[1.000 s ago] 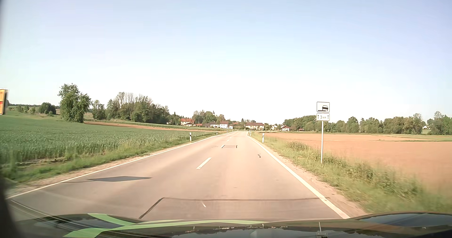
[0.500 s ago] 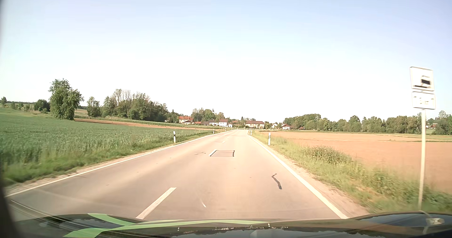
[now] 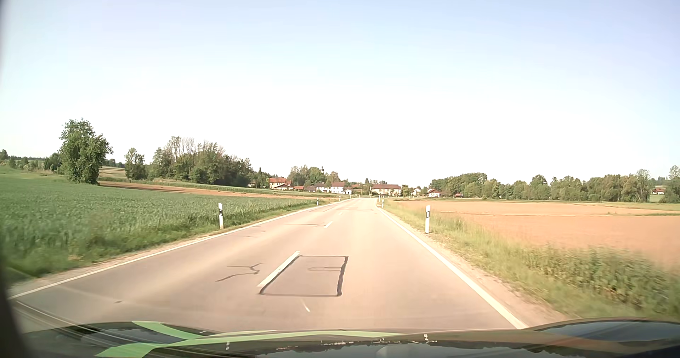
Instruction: Follow the waypoints while adhering to traffic rules and regulations
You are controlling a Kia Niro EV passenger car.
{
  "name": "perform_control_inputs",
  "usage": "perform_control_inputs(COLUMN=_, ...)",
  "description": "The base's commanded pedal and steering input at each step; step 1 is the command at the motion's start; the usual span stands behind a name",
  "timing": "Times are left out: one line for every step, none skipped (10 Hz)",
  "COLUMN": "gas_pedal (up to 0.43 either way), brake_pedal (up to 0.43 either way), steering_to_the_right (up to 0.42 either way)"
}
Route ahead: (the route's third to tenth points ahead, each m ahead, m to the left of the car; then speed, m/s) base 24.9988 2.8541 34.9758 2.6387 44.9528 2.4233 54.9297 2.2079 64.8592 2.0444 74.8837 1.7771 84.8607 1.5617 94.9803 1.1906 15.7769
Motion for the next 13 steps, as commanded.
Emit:
perform_control_inputs(gas_pedal=0.157, brake_pedal=0.0, steering_to_the_right=-0.005)
perform_control_inputs(gas_pedal=0.157, brake_pedal=0.0, steering_to_the_right=-0.005)
perform_control_inputs(gas_pedal=0.098, brake_pedal=0.0, steering_to_the_right=-0.005)
perform_control_inputs(gas_pedal=0.098, brake_pedal=0.0, steering_to_the_right=-0.006)
perform_control_inputs(gas_pedal=0.098, brake_pedal=0.0, steering_to_the_right=-0.006)
perform_control_inputs(gas_pedal=0.098, brake_pedal=0.0, steering_to_the_right=-0.006)
perform_control_inputs(gas_pedal=0.098, brake_pedal=0.0, steering_to_the_right=-0.006)
perform_control_inputs(gas_pedal=0.098, brake_pedal=0.0, steering_to_the_right=-0.006)
perform_control_inputs(gas_pedal=0.098, brake_pedal=0.0, steering_to_the_right=-0.006)
perform_control_inputs(gas_pedal=0.098, brake_pedal=0.0, steering_to_the_right=-0.006)
perform_control_inputs(gas_pedal=0.098, brake_pedal=0.0, steering_to_the_right=-0.005)
perform_control_inputs(gas_pedal=0.098, brake_pedal=0.0, steering_to_the_right=-0.006)
perform_control_inputs(gas_pedal=0.098, brake_pedal=0.0, steering_to_the_right=-0.005)
